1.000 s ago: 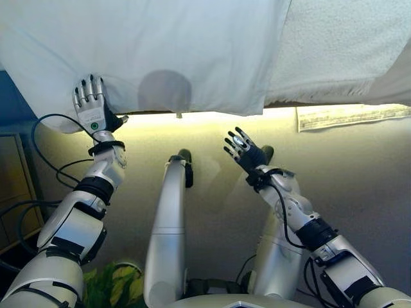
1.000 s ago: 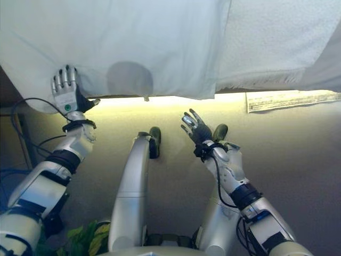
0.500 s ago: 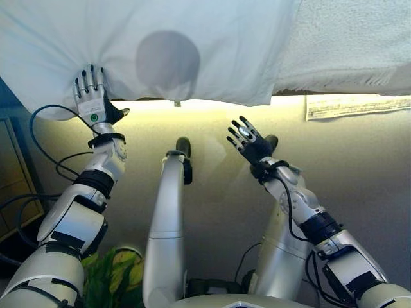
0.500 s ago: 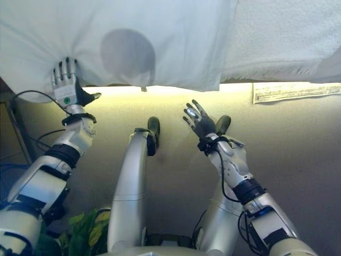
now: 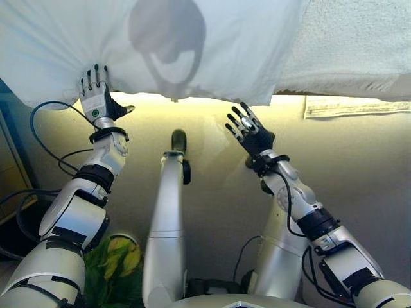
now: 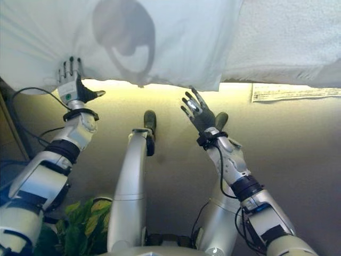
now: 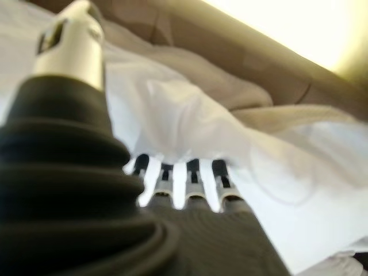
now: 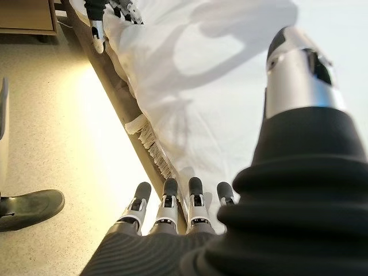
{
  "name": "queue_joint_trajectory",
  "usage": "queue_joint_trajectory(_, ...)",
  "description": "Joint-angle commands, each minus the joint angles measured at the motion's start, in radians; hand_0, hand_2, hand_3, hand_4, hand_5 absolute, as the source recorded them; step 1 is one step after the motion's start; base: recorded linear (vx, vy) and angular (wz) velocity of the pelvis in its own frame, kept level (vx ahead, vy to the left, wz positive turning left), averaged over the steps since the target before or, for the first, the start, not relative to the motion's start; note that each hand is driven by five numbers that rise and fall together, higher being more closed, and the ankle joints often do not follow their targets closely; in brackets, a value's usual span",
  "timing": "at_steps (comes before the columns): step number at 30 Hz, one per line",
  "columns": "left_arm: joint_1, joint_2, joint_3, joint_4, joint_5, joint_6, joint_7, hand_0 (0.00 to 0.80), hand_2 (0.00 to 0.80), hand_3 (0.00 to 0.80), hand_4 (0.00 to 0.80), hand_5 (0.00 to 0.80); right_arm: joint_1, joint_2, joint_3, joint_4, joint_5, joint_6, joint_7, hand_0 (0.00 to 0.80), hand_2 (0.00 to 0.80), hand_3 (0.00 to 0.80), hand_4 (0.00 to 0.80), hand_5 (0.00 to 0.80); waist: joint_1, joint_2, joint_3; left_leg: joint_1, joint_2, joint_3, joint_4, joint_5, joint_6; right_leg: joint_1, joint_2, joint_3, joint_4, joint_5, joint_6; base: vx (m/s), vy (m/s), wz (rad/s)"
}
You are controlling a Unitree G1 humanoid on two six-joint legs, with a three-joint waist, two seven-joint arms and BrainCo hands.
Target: Make the bed neatly
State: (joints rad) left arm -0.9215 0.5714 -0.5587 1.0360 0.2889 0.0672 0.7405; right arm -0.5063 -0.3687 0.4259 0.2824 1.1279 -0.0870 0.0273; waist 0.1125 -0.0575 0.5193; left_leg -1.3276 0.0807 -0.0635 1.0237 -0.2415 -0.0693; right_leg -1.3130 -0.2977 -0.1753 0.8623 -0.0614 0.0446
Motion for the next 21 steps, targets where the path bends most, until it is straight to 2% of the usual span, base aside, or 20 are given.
queue_joint_trajectory(1, 0.166, -0.085, 0.014, 0.115, -0.096, -0.031, -0.089, 0.000, 0.000, 0.000, 0.000, 0.000, 0.052, 0.046, -0.045, -0.067, -0.022, -0.046, 0.063, 0.000, 0.000, 0.000, 0.000, 0.000, 0.057, -0.041, 0.001, -0.036, -0.004, -0.026, -0.252, 0.273, -0.025, 0.031, -0.015, 0.024, -0.033, 0.160, 0.184, 0.008, -0.068, -0.03)
queue_joint_trajectory(8, 0.190, -0.069, 0.045, 0.116, -0.133, -0.057, -0.044, 0.000, 0.000, 0.000, 0.000, 0.000, 0.067, 0.066, -0.051, -0.101, -0.023, -0.038, 0.096, 0.000, 0.000, 0.000, 0.000, 0.000, 0.064, -0.049, 0.001, 0.055, -0.009, -0.029, -0.308, 0.273, -0.018, 0.109, 0.005, 0.003, -0.074, 0.163, 0.188, 0.004, -0.063, -0.06)
queue_joint_trajectory(16, 0.259, -0.073, 0.071, 0.145, -0.196, -0.049, -0.043, 0.000, 0.000, 0.000, 0.000, 0.000, 0.091, 0.101, -0.039, -0.179, -0.040, -0.009, 0.069, 0.000, 0.000, 0.000, 0.000, 0.000, 0.066, -0.043, 0.001, 0.312, -0.010, -0.004, -0.442, 0.259, -0.002, 0.309, 0.002, -0.008, -0.165, 0.160, 0.186, 0.032, -0.088, 0.02)
queue_joint_trajectory(19, 0.319, -0.084, 0.101, 0.152, -0.285, -0.111, -0.051, 0.000, 0.000, 0.000, 0.000, 0.000, 0.111, 0.109, -0.030, -0.203, -0.041, 0.007, 0.041, 0.000, 0.000, 0.000, 0.000, 0.000, 0.070, -0.031, 0.000, 0.433, -0.014, 0.019, -0.496, 0.256, 0.007, 0.402, -0.010, -0.010, -0.185, 0.171, 0.184, 0.115, -0.080, 0.08)
queue_joint_trajectory(21, 0.377, -0.094, 0.142, 0.153, -0.353, -0.219, -0.061, 0.000, 0.000, 0.000, 0.000, 0.000, 0.144, 0.120, -0.014, -0.203, -0.050, 0.003, 0.021, 0.000, 0.000, 0.000, 0.000, 0.000, 0.075, -0.015, -0.028, 0.534, -0.023, 0.041, -0.558, 0.255, 0.021, 0.472, -0.019, -0.016, -0.196, 0.189, 0.186, 0.191, -0.081, 0.08)
